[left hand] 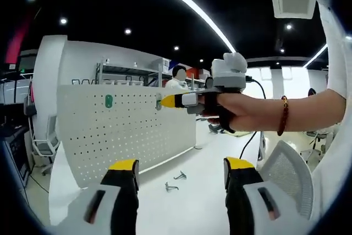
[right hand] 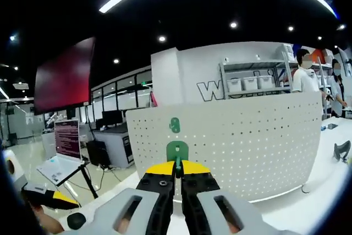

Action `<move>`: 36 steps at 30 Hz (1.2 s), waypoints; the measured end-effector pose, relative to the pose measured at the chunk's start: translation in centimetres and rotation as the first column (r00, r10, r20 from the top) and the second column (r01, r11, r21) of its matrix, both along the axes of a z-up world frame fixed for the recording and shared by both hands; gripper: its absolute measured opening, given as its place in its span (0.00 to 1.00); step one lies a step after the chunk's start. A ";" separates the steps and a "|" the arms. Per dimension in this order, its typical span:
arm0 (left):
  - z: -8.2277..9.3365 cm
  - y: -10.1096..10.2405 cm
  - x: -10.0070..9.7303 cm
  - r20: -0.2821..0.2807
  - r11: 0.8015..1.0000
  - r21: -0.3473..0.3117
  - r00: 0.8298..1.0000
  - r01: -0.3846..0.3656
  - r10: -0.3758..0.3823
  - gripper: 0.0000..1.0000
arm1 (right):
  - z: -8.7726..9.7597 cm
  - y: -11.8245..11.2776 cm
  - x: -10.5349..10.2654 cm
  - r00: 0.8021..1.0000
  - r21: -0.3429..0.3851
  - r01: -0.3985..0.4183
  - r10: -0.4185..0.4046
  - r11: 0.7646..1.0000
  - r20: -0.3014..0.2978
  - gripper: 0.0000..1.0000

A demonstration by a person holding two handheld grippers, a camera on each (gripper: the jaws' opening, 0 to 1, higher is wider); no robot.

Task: Insert the hook assembly into the mounting plate slot until the hook locks in place.

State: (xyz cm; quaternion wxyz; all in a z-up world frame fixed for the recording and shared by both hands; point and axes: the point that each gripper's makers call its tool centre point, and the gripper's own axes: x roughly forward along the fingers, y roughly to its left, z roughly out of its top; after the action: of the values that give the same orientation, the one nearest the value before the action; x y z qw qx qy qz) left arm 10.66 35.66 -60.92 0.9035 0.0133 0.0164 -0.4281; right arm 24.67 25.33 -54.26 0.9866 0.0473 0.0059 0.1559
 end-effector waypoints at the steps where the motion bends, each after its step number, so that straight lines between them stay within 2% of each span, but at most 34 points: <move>1: 0.0 0.0 0.0 -0.001 1.000 0.003 1.000 0.000 0.000 0.64 | 0.1 0.0 0.2 1.000 0.002 0.001 -0.001 1.000 0.001 0.02; 9: -0.1 0.5 0.3 -0.004 1.000 -0.003 1.000 -0.009 0.009 0.65 | 1.3 0.6 2.2 0.999 -0.012 0.019 -0.019 1.000 0.031 0.02; 36: -0.6 1.6 1.9 -0.019 0.999 -0.019 0.999 -0.032 0.032 0.67 | 2.0 1.5 7.7 0.997 -0.041 0.072 -0.071 0.997 0.041 0.02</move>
State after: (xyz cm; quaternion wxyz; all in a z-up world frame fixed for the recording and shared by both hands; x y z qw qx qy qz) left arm 12.60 37.23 -61.52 0.9102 0.0001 0.0208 -0.4137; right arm 32.34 26.80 -52.26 0.9923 0.0236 -0.0118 0.1211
